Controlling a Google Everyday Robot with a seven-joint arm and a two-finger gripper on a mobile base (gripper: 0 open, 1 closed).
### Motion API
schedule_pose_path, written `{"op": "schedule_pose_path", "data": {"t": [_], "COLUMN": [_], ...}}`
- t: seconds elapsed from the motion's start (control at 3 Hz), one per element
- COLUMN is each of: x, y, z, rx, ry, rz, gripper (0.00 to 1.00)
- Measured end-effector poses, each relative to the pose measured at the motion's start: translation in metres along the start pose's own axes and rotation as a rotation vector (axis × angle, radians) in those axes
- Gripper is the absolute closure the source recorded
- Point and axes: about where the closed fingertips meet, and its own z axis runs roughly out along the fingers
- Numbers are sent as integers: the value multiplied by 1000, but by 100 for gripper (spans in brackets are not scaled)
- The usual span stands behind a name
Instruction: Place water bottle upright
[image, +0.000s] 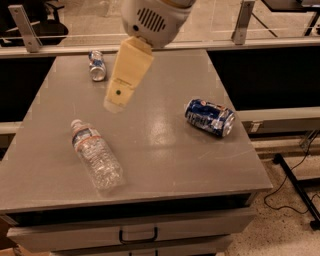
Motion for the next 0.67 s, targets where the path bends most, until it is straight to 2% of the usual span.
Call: {"op": "schedule_pose_path", "data": {"t": [0.33,0.67], "x": [-39,-67], "y": [0,5], "z": [42,83], "rx": [-25,-54], "ry": [-44,-52], "rz": [67,184], "gripper": [0,0]}}
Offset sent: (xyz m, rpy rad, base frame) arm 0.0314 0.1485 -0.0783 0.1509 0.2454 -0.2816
